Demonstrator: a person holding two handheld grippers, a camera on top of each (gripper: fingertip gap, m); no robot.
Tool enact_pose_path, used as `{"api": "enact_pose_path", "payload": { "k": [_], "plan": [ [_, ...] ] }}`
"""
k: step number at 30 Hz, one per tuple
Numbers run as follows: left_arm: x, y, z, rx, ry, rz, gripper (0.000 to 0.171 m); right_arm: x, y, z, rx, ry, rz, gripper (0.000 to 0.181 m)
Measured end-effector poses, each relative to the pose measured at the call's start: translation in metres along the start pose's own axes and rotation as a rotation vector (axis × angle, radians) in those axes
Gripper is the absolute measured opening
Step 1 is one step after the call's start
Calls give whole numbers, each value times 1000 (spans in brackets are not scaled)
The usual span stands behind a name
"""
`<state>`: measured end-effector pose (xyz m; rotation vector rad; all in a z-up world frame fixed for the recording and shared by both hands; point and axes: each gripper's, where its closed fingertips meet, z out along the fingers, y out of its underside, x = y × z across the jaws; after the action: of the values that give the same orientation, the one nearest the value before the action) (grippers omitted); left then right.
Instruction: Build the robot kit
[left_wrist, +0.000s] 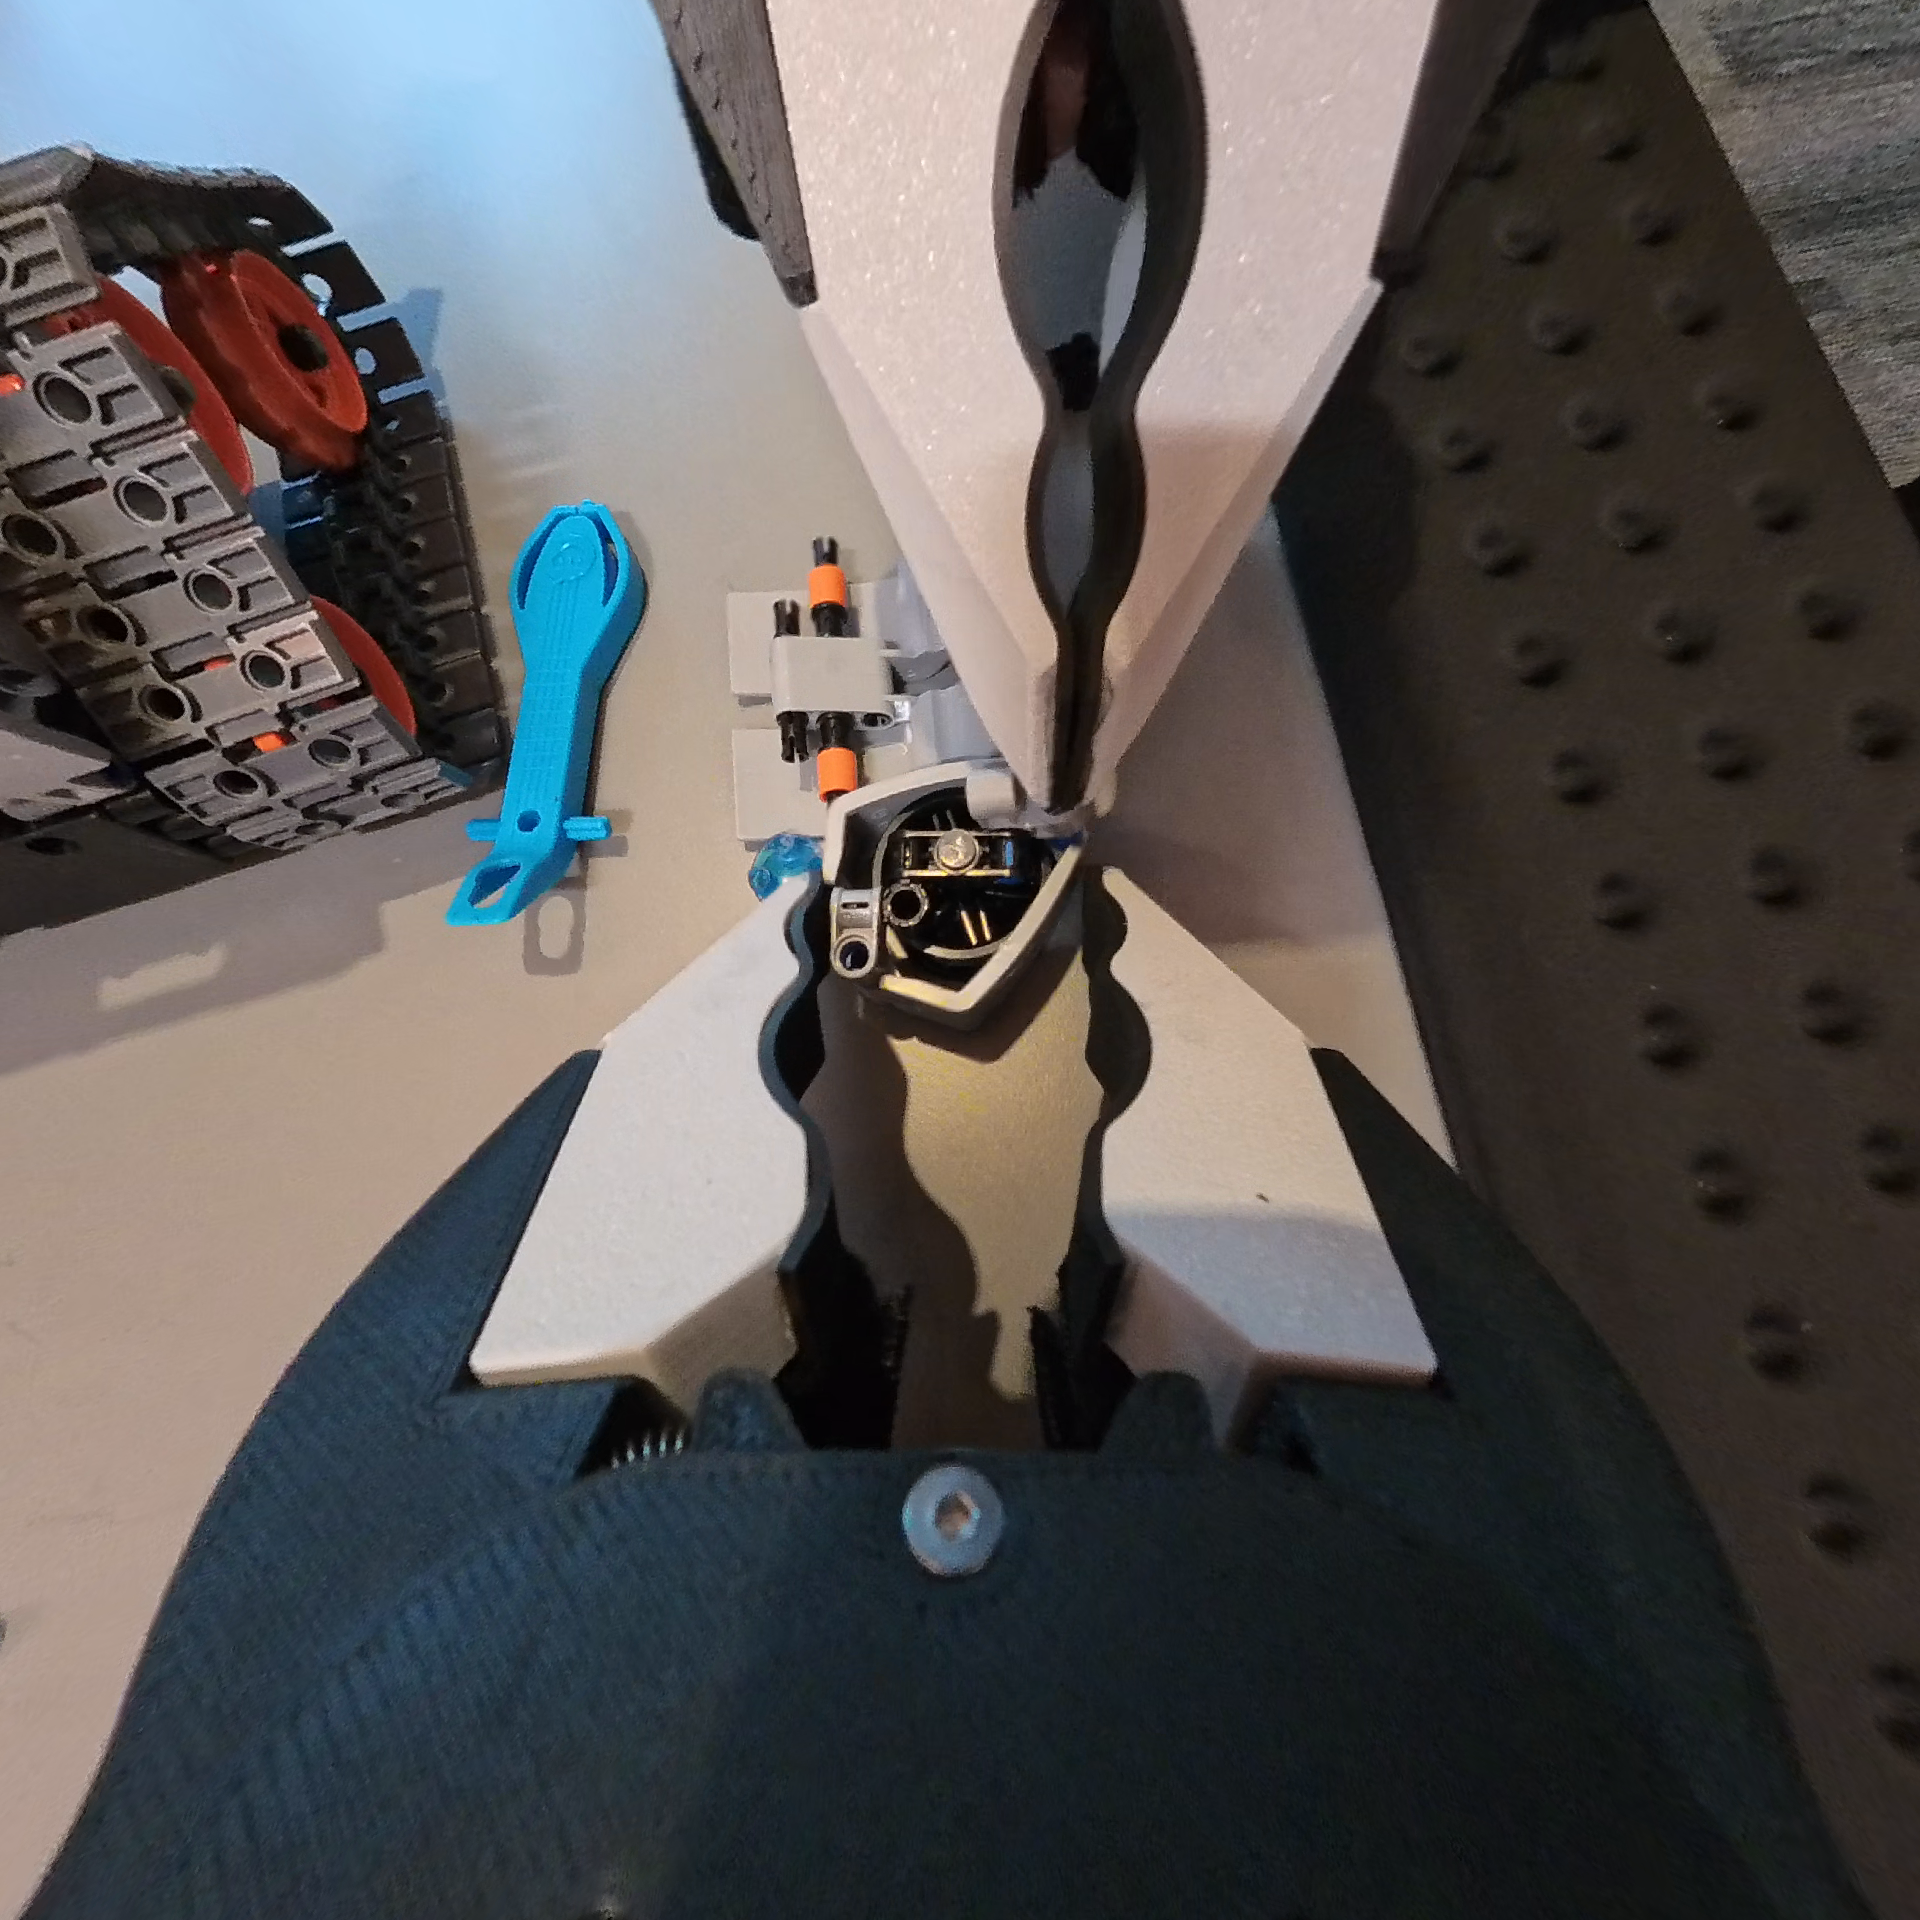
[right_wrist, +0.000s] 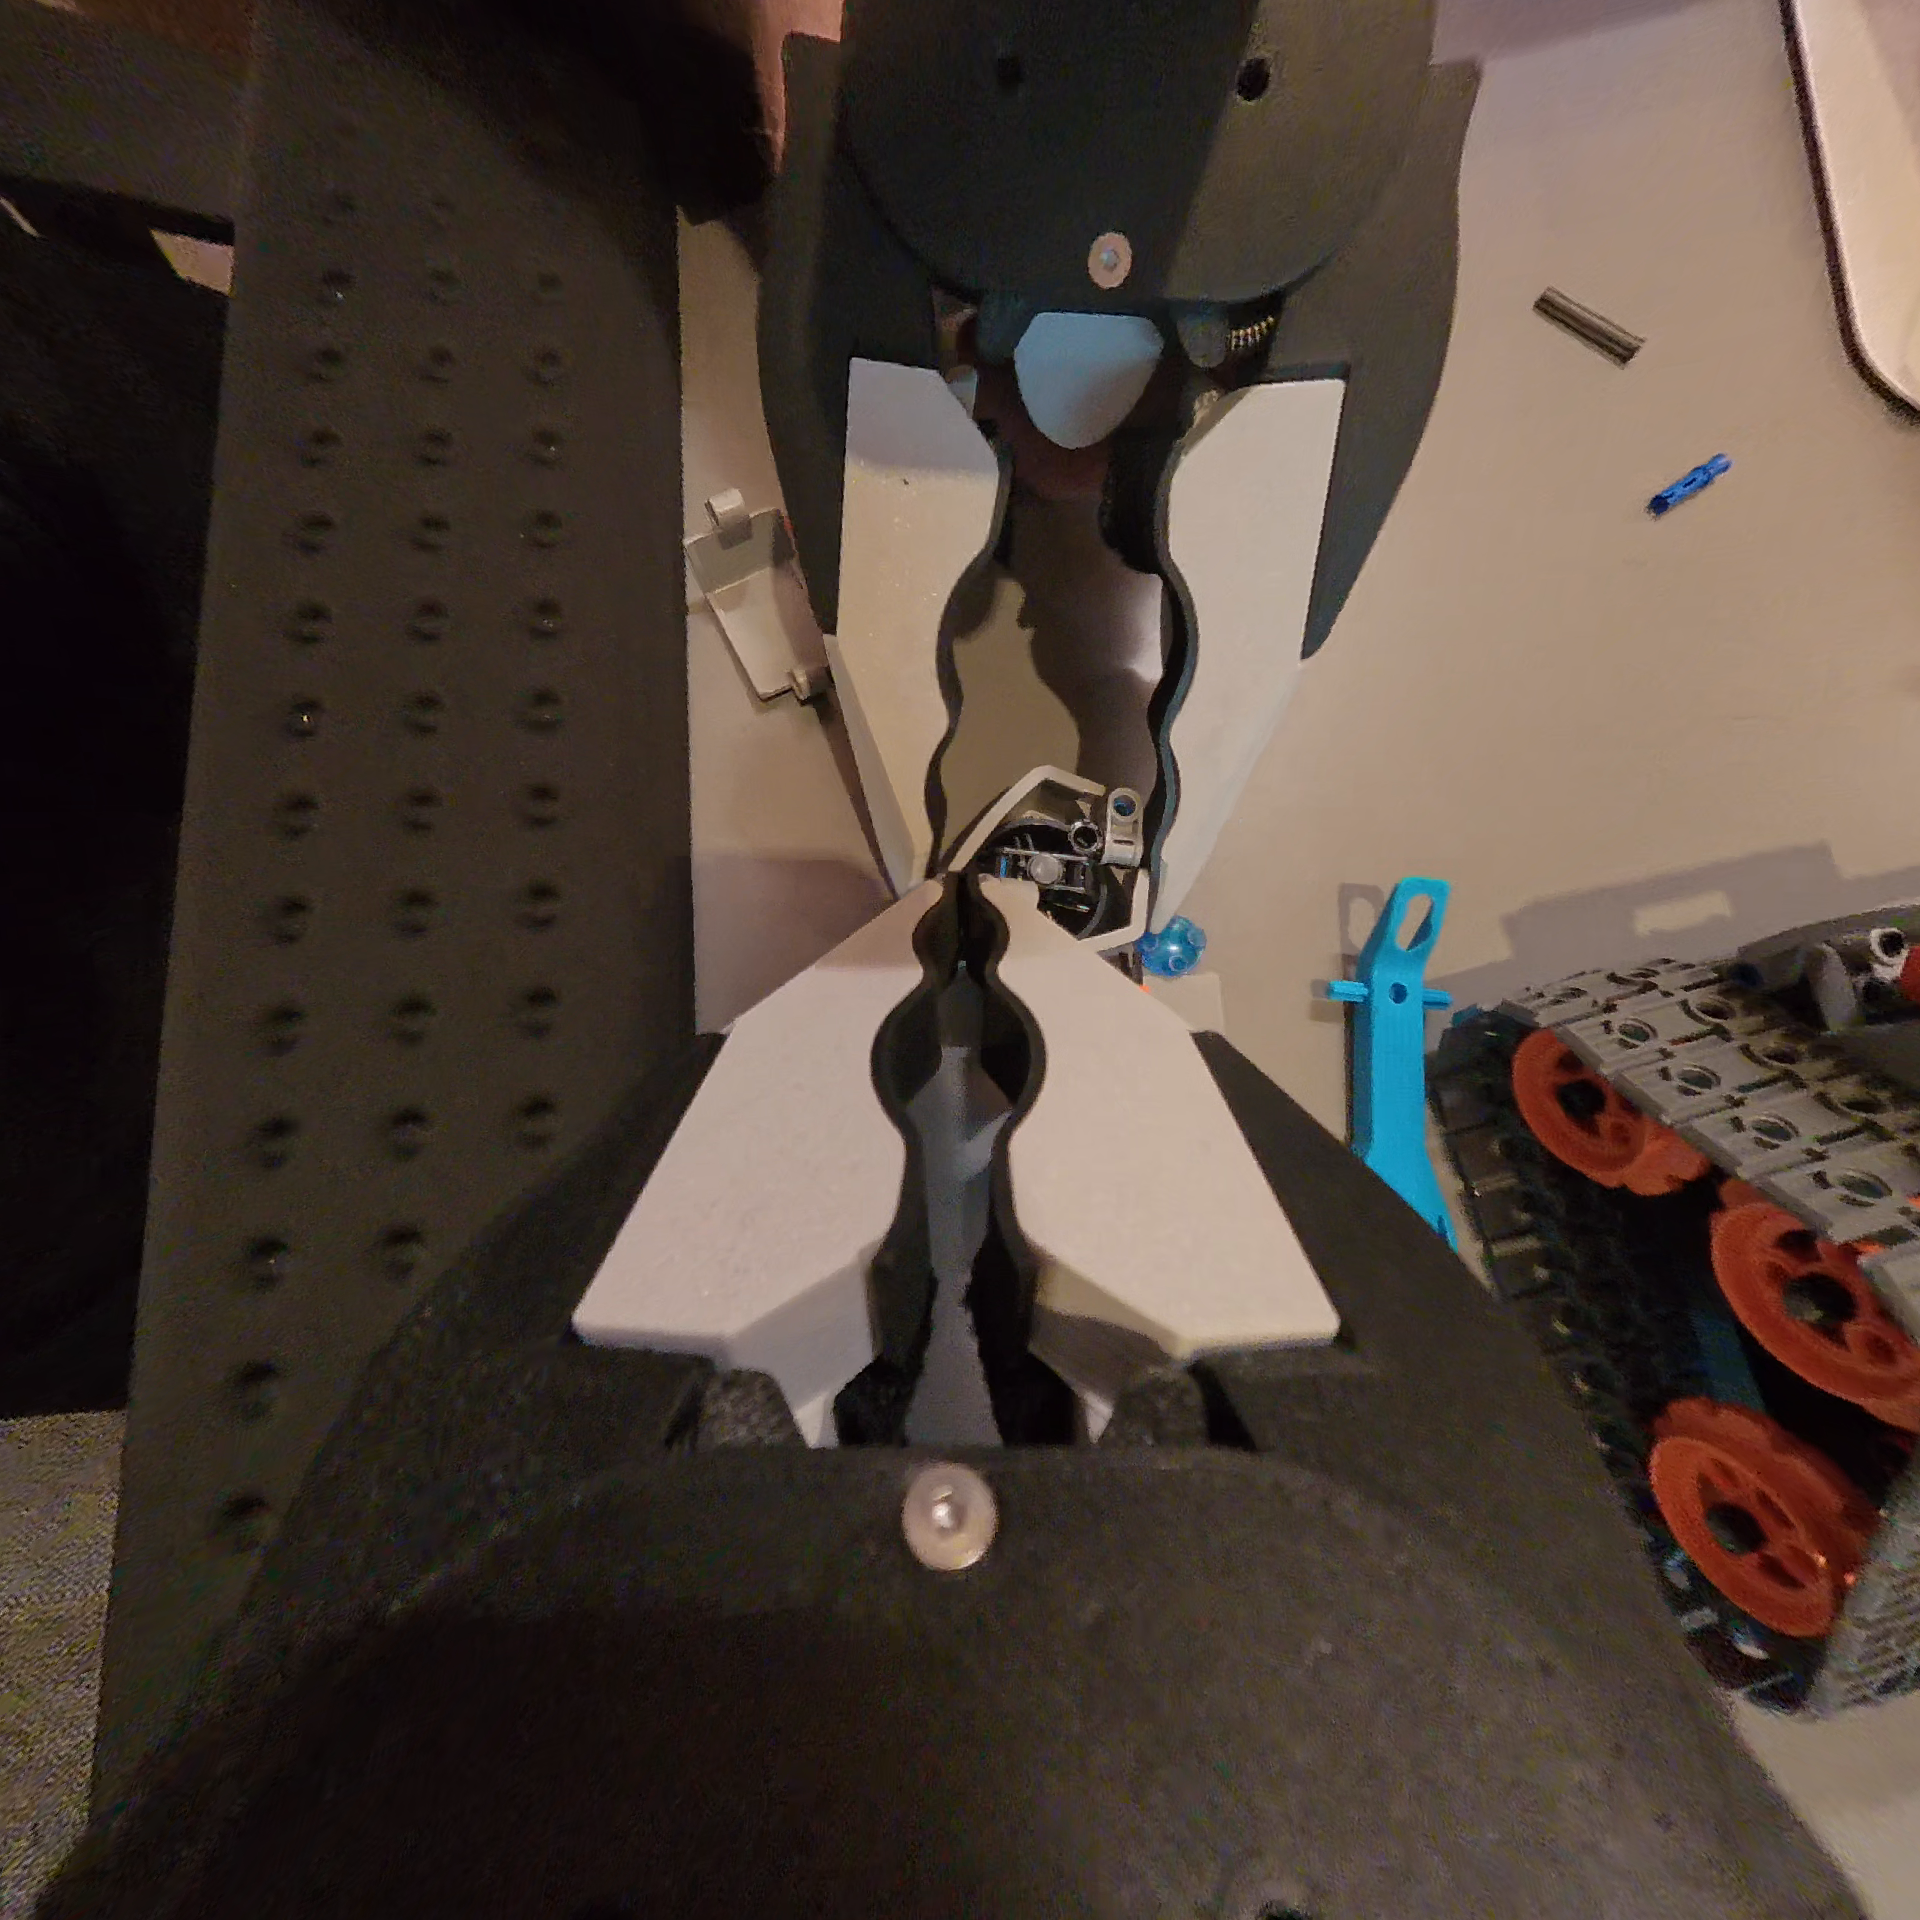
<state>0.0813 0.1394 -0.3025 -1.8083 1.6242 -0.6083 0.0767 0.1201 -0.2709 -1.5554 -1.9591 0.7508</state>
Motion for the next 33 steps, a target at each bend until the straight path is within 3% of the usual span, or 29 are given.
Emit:
{"api": "enact_pose_path", "payload": {
  "k": [13,25,33],
  "plan": [
    [-1,-1,3,-6,6,-24,45,-2,4,4,7,-41,66,0],
    [0,-1,3,-4,15,-34,43,-3,5,4,-21,35,24,0],
    [0,-2,4,-1,24,-42,43,-3,7,4,-203,-39,-77,0]
  ]
}}
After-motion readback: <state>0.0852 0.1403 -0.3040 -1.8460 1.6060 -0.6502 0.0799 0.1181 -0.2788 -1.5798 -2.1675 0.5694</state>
